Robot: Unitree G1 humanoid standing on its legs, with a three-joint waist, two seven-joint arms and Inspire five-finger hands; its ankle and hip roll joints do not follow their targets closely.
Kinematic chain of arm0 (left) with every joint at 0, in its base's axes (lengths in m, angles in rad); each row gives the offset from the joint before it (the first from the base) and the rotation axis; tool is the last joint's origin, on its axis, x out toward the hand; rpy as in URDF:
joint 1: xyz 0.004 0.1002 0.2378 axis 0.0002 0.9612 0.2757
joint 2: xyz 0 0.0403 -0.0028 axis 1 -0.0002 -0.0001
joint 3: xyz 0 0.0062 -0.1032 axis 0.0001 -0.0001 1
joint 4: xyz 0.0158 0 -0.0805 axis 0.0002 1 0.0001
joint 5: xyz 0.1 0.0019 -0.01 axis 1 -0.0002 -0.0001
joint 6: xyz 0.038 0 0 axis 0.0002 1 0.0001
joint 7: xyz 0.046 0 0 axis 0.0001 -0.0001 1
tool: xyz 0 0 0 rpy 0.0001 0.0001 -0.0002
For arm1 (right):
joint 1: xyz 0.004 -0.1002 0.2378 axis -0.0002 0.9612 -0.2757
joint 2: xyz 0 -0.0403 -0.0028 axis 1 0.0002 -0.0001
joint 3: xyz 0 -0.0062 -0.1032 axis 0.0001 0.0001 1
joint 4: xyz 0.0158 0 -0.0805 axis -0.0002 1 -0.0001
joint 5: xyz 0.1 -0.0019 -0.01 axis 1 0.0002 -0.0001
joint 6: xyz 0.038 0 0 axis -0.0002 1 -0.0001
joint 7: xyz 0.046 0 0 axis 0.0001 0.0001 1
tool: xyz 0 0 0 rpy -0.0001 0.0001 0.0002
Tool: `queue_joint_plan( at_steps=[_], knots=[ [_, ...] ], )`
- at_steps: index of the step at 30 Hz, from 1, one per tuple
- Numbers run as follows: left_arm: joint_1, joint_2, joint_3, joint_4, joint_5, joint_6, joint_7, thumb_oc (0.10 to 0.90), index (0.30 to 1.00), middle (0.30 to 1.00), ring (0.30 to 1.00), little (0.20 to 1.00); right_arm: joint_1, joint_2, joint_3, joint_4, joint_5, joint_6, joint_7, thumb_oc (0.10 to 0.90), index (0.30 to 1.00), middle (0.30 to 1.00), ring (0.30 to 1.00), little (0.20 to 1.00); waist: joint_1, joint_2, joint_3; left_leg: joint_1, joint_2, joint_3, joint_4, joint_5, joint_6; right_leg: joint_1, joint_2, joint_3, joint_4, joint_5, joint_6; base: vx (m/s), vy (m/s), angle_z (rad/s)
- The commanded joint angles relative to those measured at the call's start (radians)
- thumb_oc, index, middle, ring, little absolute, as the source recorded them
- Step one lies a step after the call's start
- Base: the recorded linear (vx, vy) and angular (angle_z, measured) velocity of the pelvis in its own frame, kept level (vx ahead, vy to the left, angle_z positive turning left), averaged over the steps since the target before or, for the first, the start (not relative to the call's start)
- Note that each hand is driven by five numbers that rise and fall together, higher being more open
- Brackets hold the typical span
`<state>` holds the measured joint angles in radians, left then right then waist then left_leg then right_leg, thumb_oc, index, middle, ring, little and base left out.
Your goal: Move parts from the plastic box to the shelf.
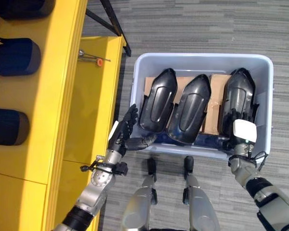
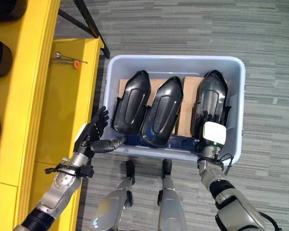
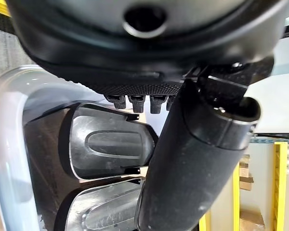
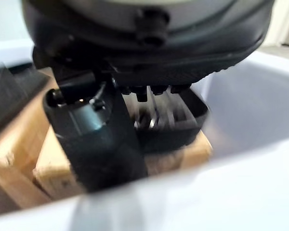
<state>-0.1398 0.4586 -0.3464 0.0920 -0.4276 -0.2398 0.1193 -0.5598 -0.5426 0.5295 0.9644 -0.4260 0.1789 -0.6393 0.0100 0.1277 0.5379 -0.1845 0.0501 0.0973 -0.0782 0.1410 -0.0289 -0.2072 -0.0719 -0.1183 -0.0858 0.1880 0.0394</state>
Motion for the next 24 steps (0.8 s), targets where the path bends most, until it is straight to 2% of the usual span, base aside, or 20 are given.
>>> queue_joint_plan(
  at_steps=[1,3,4,5,12,18,20,21,22,24],
  knots=[
    [-0.057,0.021,-0.008,-0.088,-0.012,-0.101,0.001,0.9,1.0,1.0,1.0,1.0,-0.099,-0.067,-0.006,0.059,0.006,-0.01,0.024,0.9,1.0,1.0,1.0,1.0,0.018,0.048,-0.018,-0.062,-0.022,-0.012,0.055,-0.081,0.002,-0.079,-0.006,-0.041,0.324,-0.299,-0.013,0.0,0.0,0.0],
    [-0.063,0.018,-0.015,-0.09,-0.007,-0.097,0.005,0.9,1.0,1.0,1.0,1.0,-0.111,-0.056,-0.003,0.089,0.045,0.006,0.076,0.9,1.0,1.0,1.0,1.0,0.023,0.056,-0.018,-0.077,-0.023,-0.011,0.06,-0.079,0.002,-0.097,-0.007,-0.044,0.335,-0.303,-0.016,0.0,0.0,0.0],
    [-0.067,0.018,-0.019,-0.091,-0.002,-0.097,0.009,0.9,1.0,1.0,1.0,1.0,-0.114,-0.049,-0.005,0.101,0.058,0.007,0.111,0.804,0.865,0.865,0.865,0.865,0.025,0.059,-0.018,-0.084,-0.024,-0.012,0.063,-0.079,0.002,-0.105,-0.006,-0.043,0.34,-0.304,-0.017,0.0,0.0,0.0],
    [-0.068,0.017,-0.02,-0.091,0.002,-0.096,0.012,0.9,1.0,1.0,1.0,1.0,-0.116,-0.046,-0.006,0.113,0.067,0.008,0.131,0.4,0.3,0.3,0.3,0.3,0.027,0.061,-0.018,-0.09,-0.024,-0.012,0.064,-0.078,0.003,-0.112,-0.006,-0.046,0.345,-0.305,-0.019,0.0,0.0,0.0],
    [-0.081,0.013,-0.044,-0.089,0.009,-0.099,0.022,0.9,1.0,1.0,1.0,1.0,-0.133,-0.035,-0.007,0.202,0.005,0.027,0.154,0.4,0.3,0.3,0.3,0.3,0.043,0.084,-0.018,-0.132,-0.031,-0.017,0.083,-0.074,0.004,-0.16,-0.012,-0.062,0.38,-0.317,-0.025,-0.02,-0.016,0.05],
    [-0.072,0.015,-0.05,-0.089,0.02,-0.116,0.016,0.9,1.0,1.0,1.0,1.0,-0.127,-0.043,0.029,0.224,-0.097,0.035,0.173,0.4,0.3,0.3,0.3,0.3,0.048,0.087,-0.018,-0.159,-0.036,-0.018,0.108,-0.076,0.005,-0.185,-0.019,-0.069,0.406,-0.326,-0.027,-0.03,-0.011,0.03],
    [-0.07,0.02,-0.05,-0.083,0.04,-0.144,0.021,0.9,1.0,1.0,1.0,1.0,-0.112,-0.042,0.06,0.229,-0.166,-0.038,0.16,0.4,0.3,0.3,0.3,0.3,0.048,0.083,-0.018,-0.161,-0.034,-0.019,0.11,-0.073,0.004,-0.185,-0.016,-0.069,0.4,-0.32,-0.028,0.0,0.0,0.0],
    [-0.07,0.02,-0.05,-0.083,0.04,-0.144,0.021,0.9,1.0,1.0,1.0,1.0,-0.112,-0.042,0.06,0.229,-0.166,-0.038,0.16,0.4,0.3,0.3,0.3,0.3,0.048,0.083,-0.018,-0.161,-0.034,-0.019,0.11,-0.073,0.004,-0.185,-0.016,-0.069,0.4,-0.32,-0.028,0.0,0.0,0.0],
    [-0.067,0.03,-0.043,-0.101,0.017,-0.14,0.005,0.9,1.0,1.0,1.0,1.0,-0.117,-0.051,0.091,0.194,-0.172,-0.076,0.112,0.4,0.3,0.3,0.3,0.3,0.046,0.074,-0.018,-0.154,-0.032,-0.021,0.104,-0.075,0.008,-0.18,-0.012,-0.059,0.393,-0.317,-0.026,0.0,0.0,0.0],
    [-0.058,0.046,-0.024,-0.126,0.005,-0.141,-0.013,0.9,1.0,1.0,1.0,1.0,-0.118,-0.067,0.116,0.134,-0.195,-0.084,0.075,0.4,0.3,0.3,0.3,0.3,0.042,0.06,-0.018,-0.144,-0.03,-0.023,0.094,-0.076,0.008,-0.168,-0.007,-0.052,0.375,-0.31,-0.02,-0.01,-0.015,-0.01]
  ],
)
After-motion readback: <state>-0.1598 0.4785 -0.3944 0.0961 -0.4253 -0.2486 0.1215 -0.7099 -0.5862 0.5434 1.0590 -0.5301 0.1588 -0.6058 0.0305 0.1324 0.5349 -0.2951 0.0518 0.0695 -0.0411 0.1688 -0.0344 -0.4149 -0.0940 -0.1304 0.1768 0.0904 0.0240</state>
